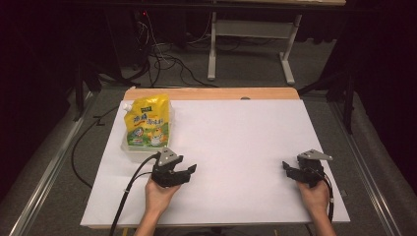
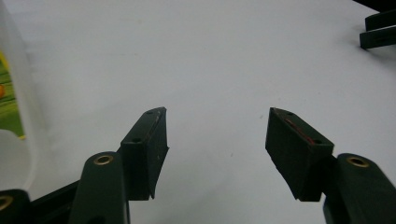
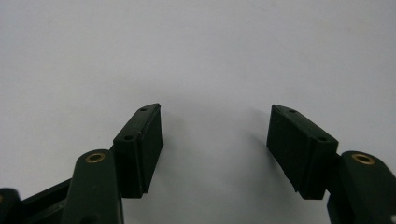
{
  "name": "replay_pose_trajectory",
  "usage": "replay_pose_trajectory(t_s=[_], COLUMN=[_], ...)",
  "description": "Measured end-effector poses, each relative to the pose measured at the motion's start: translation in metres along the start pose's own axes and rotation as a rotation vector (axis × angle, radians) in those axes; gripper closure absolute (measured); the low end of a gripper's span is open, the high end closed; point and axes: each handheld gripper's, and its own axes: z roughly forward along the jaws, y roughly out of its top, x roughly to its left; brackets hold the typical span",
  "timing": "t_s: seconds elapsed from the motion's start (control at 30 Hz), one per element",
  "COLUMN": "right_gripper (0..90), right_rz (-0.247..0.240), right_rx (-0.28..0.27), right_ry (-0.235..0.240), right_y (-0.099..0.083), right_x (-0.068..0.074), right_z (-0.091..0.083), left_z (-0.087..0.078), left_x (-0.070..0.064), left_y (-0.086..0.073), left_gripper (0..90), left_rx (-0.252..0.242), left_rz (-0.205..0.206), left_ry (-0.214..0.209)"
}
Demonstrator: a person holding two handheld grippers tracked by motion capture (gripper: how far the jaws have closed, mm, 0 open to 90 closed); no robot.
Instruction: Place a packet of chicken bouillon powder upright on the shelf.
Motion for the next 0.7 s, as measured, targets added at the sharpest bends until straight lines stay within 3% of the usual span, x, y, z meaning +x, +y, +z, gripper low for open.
replay_pose_trajectory(t_s=[0.2, 0.3, 0.33, 0.37, 0.47, 0.7], right_gripper=[36.1, 36.1, 36.1, 36.1, 36.0, 36.0], right_rz=[0.000, 0.000, 0.000, 0.002, 0.006, 0.000], right_rx=[0.000, 0.000, 0.000, 0.001, 0.003, 0.001], right_ry=[0.001, 0.001, 0.001, 0.001, 0.003, 0.000], right_y=[0.000, 0.000, 0.000, 0.000, 0.000, 0.000], right_x=[0.000, 0.000, 0.000, 0.000, 0.000, 0.000], right_z=[0.000, 0.000, 0.000, 0.000, 0.000, 0.000], left_z=[0.019, 0.035, 0.035, 0.045, 0.049, 0.049], left_x=[-0.003, -0.005, -0.005, -0.006, -0.005, -0.002], left_y=[-0.004, -0.011, -0.011, -0.016, -0.018, -0.017], left_gripper=[39.0, 38.5, 38.5, 38.2, 36.3, 35.5], left_rx=[0.023, 0.048, 0.048, 0.074, 0.095, 0.106], left_rz=[0.021, 0.057, 0.057, 0.085, 0.081, 0.055], left_ry=[0.033, 0.115, 0.115, 0.167, 0.190, 0.177])
